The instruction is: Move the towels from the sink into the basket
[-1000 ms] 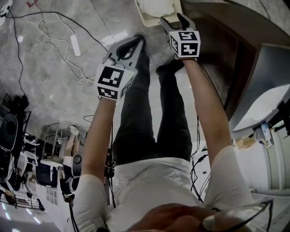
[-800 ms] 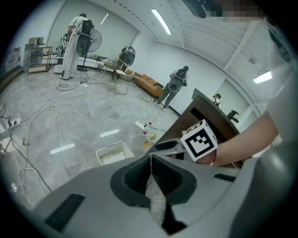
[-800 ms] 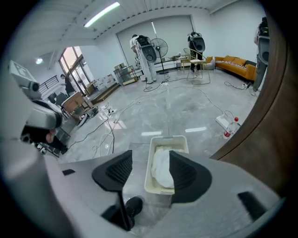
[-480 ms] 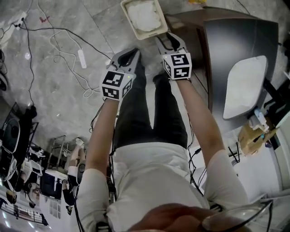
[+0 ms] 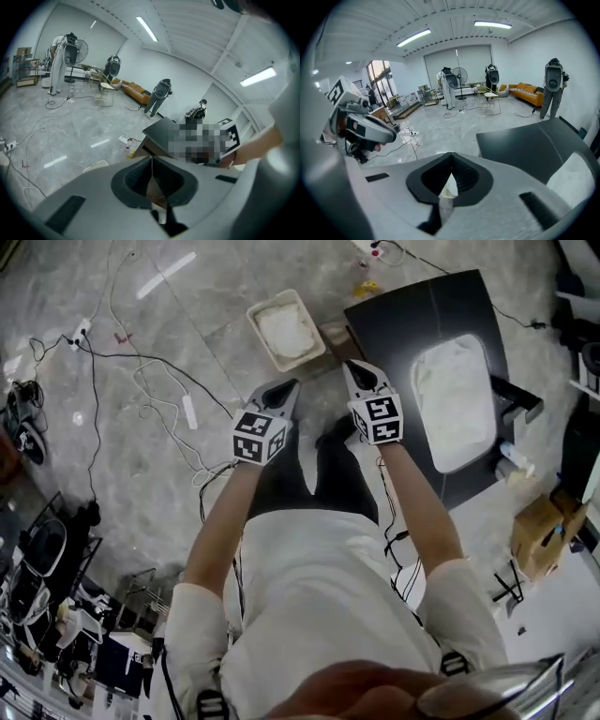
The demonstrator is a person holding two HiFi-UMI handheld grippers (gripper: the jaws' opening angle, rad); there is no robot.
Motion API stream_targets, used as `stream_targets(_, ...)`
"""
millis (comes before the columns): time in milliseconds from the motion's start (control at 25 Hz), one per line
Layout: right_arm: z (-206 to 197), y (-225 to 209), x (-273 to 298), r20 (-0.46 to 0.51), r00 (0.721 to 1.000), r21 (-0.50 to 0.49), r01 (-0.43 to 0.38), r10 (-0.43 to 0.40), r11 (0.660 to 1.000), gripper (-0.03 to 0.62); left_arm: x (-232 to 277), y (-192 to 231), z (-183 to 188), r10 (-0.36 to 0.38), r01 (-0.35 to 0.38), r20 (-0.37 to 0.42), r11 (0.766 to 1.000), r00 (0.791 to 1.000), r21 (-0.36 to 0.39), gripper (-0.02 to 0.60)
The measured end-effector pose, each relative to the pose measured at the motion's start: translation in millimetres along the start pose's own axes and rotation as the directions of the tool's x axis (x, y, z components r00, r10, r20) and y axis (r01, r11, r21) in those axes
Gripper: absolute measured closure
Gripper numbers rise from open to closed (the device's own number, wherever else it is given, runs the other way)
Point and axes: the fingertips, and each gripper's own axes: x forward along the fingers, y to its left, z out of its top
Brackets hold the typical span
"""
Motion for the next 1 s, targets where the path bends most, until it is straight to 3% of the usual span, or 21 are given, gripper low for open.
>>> stream_targets(400, 67.0, -16.9, -189.6, 0.147, 0.989, 0.057, 0.026, -0.035, 0.998, 0.597, -56.6, -132.7, 88.3, -0.104, 0.093, 0.066, 0.985, 0.992, 0.147, 0.571)
stream_targets(600, 83.5, -40.3, -275.8, 0.212, 0.97, 0.112, 0.095, -0.117, 0.989, 0.597, -83.1, -197.1, 126.4, -0.152, 0.122, 0.101, 0.96, 0.983, 0.253, 0.571)
stream_targets(760, 92.4, -60.8, -339.9, 0.271, 0.943, 0.177, 0.148, -0.193, 0.973, 0.597, -104.5, -239.5, 149.3, -0.184, 0.129, 0.147, 0.938, 0.972, 0.323, 0.571)
stream_targets(1000, 110.1, -81.3, -413.5, 0.377, 0.876, 0.196, 0.243, -0.302, 0.95, 0.597, -126.5, -275.6, 176.8, -0.203, 0.1, 0.237, 0.917, 0.95, 0.386, 0.571)
